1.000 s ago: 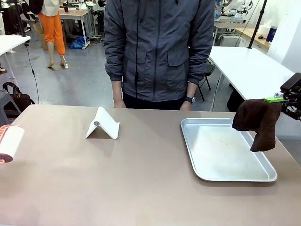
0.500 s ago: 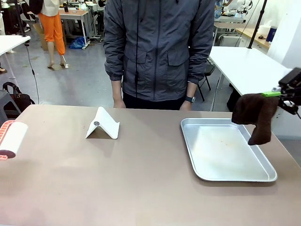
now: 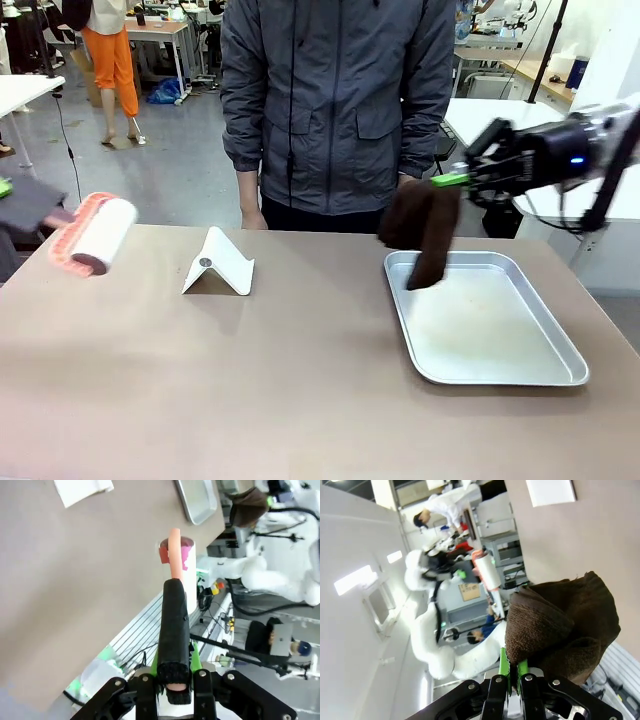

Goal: Clean the surface of the table.
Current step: Return the Lint Roller and towel to their original positions.

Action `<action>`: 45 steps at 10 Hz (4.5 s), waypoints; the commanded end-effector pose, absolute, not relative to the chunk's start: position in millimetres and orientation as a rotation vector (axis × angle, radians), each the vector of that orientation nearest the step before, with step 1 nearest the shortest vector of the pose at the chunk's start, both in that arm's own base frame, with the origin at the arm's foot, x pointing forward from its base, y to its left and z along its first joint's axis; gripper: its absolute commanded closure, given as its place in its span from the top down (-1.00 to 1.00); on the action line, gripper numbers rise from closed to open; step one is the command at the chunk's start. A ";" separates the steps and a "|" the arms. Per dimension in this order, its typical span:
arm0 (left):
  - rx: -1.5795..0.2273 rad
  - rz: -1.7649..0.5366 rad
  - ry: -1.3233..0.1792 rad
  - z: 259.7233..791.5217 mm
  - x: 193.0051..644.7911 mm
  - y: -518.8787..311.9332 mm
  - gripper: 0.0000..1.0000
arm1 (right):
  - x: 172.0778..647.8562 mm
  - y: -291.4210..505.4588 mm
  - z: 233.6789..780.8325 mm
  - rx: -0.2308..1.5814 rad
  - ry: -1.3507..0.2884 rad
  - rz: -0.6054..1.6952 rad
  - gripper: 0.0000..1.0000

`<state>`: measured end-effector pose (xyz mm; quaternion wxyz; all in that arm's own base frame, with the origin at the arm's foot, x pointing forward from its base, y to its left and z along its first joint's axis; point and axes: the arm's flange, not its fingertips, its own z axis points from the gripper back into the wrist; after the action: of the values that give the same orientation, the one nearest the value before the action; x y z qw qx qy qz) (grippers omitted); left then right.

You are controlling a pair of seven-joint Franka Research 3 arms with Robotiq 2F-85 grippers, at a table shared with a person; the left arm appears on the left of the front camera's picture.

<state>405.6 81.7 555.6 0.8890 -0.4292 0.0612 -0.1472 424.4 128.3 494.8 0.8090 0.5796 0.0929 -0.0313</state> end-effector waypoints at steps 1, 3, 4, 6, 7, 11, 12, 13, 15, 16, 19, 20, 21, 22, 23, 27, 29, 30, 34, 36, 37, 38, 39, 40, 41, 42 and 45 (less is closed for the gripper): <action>-0.756 -0.203 0.124 578.7 425.0 32.8 -0.54 | 435.2 180.9 474.3 1.151 0.149 -0.117 -0.88; -0.644 -0.163 0.105 605.4 450.4 -19.7 -0.54 | 444.0 227.8 445.2 1.064 0.105 -0.106 -0.88; -0.592 -0.158 0.106 612.7 462.7 -46.6 -0.54 | 452.8 241.4 431.7 1.039 0.099 -0.122 -0.88; -0.485 -0.097 0.077 609.6 491.7 -92.5 -0.54 | 466.8 258.0 404.1 0.947 0.045 -0.110 -0.88; -0.454 -0.085 0.101 602.9 507.3 -113.6 -0.54 | 472.8 263.5 387.2 0.901 0.042 -0.102 -0.88; -0.403 -0.063 0.133 567.2 558.9 -158.2 -0.54 | 493.6 249.4 355.4 0.824 0.009 -0.138 -0.88; -0.386 -0.057 0.152 553.9 568.5 -159.7 -0.54 | 495.3 243.6 352.2 0.831 0.015 -0.145 -0.88; -0.399 -0.043 0.183 541.8 575.3 -159.7 -0.54 | 496.1 237.5 352.0 0.840 0.020 -0.132 -0.88; -0.428 -0.050 0.238 523.1 582.4 -160.5 -0.54 | 498.5 226.7 351.7 0.827 0.022 -0.118 -0.88; -0.444 -0.055 0.269 519.0 581.5 -158.3 -0.54 | 496.0 219.7 354.5 0.848 0.084 -0.133 -0.88; -0.417 -0.065 0.212 515.6 578.8 -159.4 -0.54 | 496.2 229.3 348.9 0.831 0.025 -0.157 -0.88; -0.417 -0.065 0.212 515.6 578.8 -159.4 -0.54 | 496.4 225.3 347.6 0.837 0.047 -0.155 -0.88; -0.419 -0.065 0.231 509.5 579.7 -159.7 -0.54 | 491.3 233.4 358.3 0.757 -0.051 -0.092 -0.88; -0.389 -0.099 0.232 495.4 579.8 -158.5 -0.54 | 495.1 242.7 355.5 0.724 -0.062 -0.078 -0.88; -0.379 -0.104 0.205 487.4 581.7 -158.0 -0.54 | 496.1 248.1 350.2 0.698 -0.069 -0.084 -0.88; -0.386 -0.051 0.183 460.2 594.4 -152.6 -0.54 | 501.5 256.5 340.7 0.675 -0.065 -0.094 -0.88; -0.389 -0.045 0.202 451.0 599.3 -150.2 -0.54 | 504.9 259.0 338.9 0.676 -0.045 -0.092 -0.88; -0.381 -0.032 0.206 447.3 602.5 -148.8 -0.54 | 505.9 260.2 336.9 0.676 -0.031 -0.088 -0.88; -0.382 -0.019 0.241 440.2 609.9 -146.0 -0.54 | 507.4 262.1 333.2 0.684 -0.007 -0.082 -0.88; -0.375 -0.008 0.241 437.3 610.8 -147.5 -0.54 | 507.8 262.3 332.4 0.686 -0.007 -0.076 -0.88; -0.372 -0.004 0.242 437.1 611.1 -147.8 -0.54 | 508.6 262.5 331.2 0.684 -0.002 -0.073 -0.88; -0.362 0.011 0.238 436.8 611.1 -147.1 0.40 | 508.9 262.1 330.3 0.687 0.008 -0.071 -0.52; -0.364 0.012 0.245 436.9 610.8 -148.1 0.60 | 509.4 261.7 329.6 0.689 0.014 -0.071 0.29; -0.363 0.013 0.244 437.2 610.5 -148.1 1.00 | 510.0 261.3 328.9 0.692 0.022 -0.074 0.66; -0.360 0.017 0.243 437.6 610.4 -147.7 1.00 | 510.7 261.0 328.1 0.695 0.028 -0.074 1.00; -0.361 0.025 0.232 438.8 609.3 -146.4 1.00 | 511.3 260.2 327.0 0.701 0.035 -0.076 1.00; -0.402 0.034 0.205 445.2 603.3 -131.3 1.00 | 513.3 258.4 325.9 0.716 0.055 -0.070 1.00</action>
<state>610.0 -138.2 441.8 0.9754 -0.1910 0.1097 0.0069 504.9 257.2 322.2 0.9353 0.3521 0.0148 -0.0307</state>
